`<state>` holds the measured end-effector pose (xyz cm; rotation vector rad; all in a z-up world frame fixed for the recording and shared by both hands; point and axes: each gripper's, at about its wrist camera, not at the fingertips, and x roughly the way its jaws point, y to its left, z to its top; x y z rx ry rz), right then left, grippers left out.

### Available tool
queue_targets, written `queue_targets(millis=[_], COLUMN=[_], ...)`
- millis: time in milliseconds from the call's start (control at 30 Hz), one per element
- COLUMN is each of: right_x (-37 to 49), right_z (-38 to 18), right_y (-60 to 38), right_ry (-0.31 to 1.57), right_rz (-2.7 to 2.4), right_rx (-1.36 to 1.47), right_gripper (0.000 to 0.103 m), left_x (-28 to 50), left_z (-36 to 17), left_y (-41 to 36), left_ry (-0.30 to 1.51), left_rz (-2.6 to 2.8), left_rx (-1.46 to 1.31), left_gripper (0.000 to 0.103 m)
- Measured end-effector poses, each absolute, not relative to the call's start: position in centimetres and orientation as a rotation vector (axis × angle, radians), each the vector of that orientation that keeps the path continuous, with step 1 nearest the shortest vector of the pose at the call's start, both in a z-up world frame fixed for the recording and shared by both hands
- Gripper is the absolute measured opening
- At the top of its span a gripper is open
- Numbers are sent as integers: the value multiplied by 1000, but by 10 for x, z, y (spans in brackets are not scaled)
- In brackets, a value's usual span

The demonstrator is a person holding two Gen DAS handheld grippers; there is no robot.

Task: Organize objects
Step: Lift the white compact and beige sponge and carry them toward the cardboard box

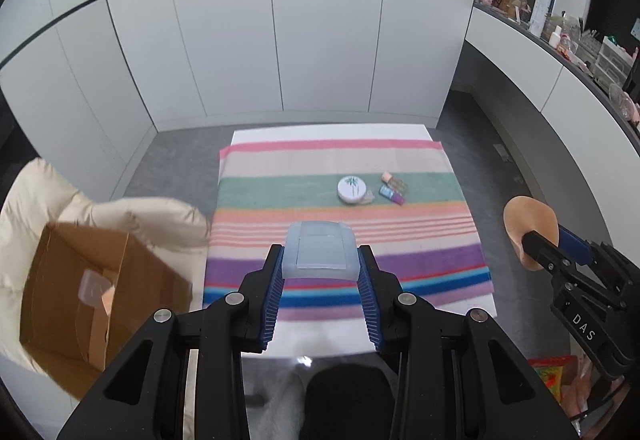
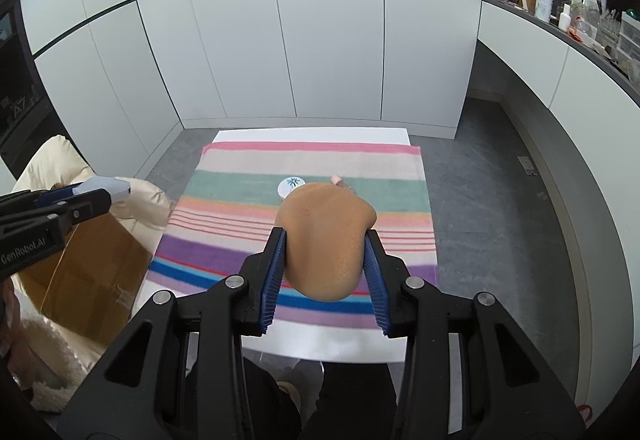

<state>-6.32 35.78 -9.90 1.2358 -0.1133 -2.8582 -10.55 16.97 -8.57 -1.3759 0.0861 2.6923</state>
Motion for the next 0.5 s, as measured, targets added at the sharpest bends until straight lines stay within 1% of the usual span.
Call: queue_targets(millis=[267,500], right_x=[-21,-12], right_z=[-95,-98], right_y=[364,364], right_ry=[-128,-128], right_rz=[-2876,-2872], right_rx=[1225,1251], right_gripper=[40,40], left_x=[-69,-68], left_z=[-83,-87], left_y=[156,151], left_ry=[82,61], left_rz=[2718,2711], left_rx=[-1364,-1386], left_gripper=[37,37])
